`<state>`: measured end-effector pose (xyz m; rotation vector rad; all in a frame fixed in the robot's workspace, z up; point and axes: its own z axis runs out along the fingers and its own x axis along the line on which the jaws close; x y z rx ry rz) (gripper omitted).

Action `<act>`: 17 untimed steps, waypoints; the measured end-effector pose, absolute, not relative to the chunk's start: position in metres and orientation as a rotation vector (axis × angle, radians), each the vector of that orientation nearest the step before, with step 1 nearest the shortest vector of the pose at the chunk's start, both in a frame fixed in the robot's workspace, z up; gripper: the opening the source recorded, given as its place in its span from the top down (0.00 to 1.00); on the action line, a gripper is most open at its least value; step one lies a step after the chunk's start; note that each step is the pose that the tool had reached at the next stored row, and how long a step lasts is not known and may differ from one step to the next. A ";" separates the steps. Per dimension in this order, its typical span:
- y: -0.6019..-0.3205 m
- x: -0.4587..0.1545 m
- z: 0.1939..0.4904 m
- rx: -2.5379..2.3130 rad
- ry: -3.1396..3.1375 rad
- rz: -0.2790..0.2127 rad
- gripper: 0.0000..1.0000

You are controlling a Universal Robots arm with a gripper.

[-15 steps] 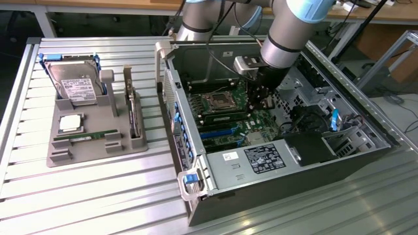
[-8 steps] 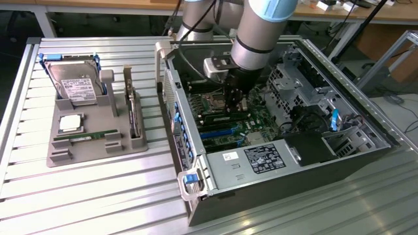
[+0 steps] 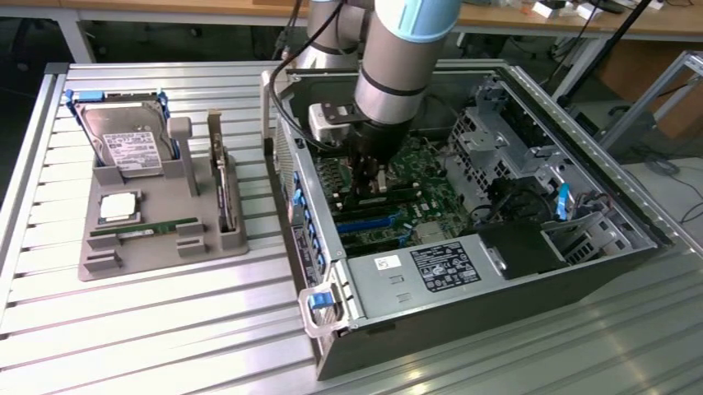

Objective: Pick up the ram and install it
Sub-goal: 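Press down the ram until it locks into place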

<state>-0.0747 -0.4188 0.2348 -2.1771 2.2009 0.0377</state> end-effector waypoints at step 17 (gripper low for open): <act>-0.419 0.002 0.238 -2.178 2.203 0.041 0.90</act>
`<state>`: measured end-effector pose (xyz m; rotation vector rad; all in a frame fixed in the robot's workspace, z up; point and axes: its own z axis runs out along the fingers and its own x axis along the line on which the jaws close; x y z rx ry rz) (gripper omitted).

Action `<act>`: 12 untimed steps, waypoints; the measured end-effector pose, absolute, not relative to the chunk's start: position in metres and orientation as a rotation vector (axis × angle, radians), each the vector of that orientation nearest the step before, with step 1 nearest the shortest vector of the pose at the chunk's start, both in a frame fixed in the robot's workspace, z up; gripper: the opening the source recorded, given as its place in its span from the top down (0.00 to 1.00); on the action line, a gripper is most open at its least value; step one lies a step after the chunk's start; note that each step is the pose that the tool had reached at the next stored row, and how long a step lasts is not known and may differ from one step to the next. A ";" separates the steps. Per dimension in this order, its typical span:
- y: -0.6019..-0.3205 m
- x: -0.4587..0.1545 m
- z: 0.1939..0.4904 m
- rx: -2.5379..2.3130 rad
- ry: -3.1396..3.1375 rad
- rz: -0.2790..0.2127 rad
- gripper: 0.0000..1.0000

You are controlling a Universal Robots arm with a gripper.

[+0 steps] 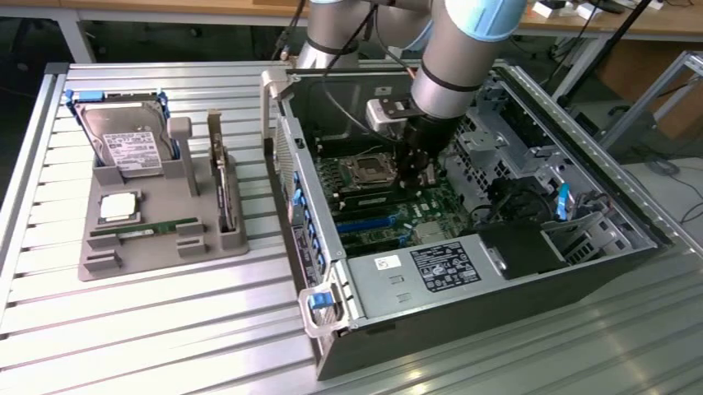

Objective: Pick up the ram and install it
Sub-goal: 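Press down the ram until it locks into place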

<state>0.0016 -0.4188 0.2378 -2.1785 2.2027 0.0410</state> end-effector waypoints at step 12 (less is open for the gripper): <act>-0.419 0.061 0.251 -2.181 2.205 0.043 0.90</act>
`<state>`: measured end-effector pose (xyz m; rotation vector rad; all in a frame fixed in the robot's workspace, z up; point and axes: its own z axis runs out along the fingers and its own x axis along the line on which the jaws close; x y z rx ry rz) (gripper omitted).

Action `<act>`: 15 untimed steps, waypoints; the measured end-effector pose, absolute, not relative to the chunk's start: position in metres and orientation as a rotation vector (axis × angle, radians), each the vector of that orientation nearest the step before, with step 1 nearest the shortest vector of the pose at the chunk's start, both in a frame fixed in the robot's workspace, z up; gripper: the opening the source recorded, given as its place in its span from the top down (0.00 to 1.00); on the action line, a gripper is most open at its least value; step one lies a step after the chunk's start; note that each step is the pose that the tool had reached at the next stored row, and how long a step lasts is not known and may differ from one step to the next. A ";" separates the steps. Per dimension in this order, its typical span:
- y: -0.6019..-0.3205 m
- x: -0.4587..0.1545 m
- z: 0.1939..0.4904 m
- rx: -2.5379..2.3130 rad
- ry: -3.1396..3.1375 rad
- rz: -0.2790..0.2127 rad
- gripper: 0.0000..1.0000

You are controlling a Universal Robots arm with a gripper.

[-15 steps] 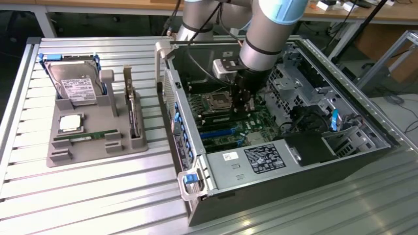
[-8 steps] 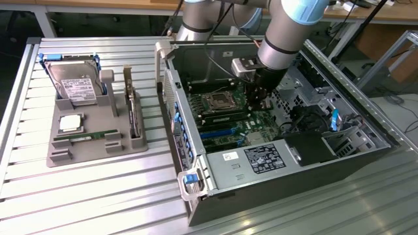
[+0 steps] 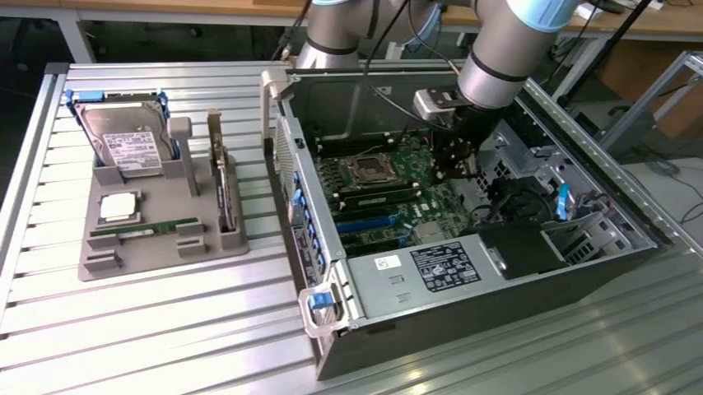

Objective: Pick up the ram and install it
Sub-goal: 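Press down the ram until it locks into place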

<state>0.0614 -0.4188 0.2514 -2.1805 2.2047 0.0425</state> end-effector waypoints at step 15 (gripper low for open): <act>-0.419 0.068 0.294 -2.180 2.205 0.043 0.90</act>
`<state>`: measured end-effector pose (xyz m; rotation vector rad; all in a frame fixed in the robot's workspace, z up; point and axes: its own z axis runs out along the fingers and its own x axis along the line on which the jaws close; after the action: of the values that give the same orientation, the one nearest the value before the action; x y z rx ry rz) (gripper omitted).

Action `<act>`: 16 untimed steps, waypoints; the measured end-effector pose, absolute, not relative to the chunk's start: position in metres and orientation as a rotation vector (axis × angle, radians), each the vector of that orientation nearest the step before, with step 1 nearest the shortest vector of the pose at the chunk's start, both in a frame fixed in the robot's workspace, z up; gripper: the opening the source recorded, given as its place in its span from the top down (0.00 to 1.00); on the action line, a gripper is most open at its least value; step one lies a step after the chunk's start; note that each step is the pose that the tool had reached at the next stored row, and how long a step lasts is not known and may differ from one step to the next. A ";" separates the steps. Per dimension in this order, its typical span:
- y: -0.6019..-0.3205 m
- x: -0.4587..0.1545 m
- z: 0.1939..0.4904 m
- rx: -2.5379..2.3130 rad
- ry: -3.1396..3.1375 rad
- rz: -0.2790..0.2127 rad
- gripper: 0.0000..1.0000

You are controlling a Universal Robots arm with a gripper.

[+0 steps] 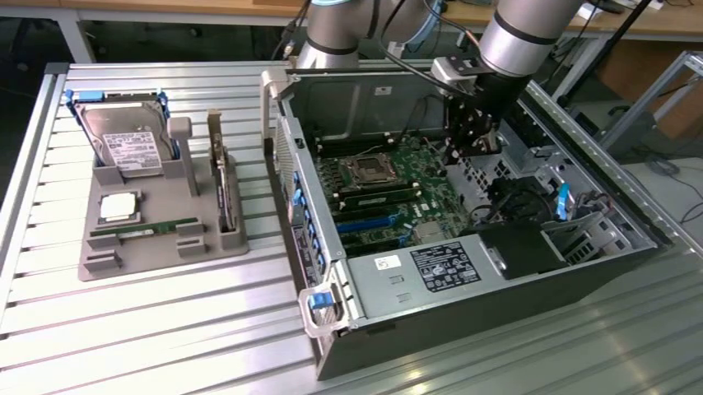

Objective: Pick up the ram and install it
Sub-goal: 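Press down the ram until it locks into place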

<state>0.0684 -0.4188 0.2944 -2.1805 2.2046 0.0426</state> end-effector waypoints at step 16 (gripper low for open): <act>-0.419 0.068 0.294 -2.117 2.266 0.040 0.90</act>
<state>0.0684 -0.4188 0.2944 -2.1166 2.2656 0.0402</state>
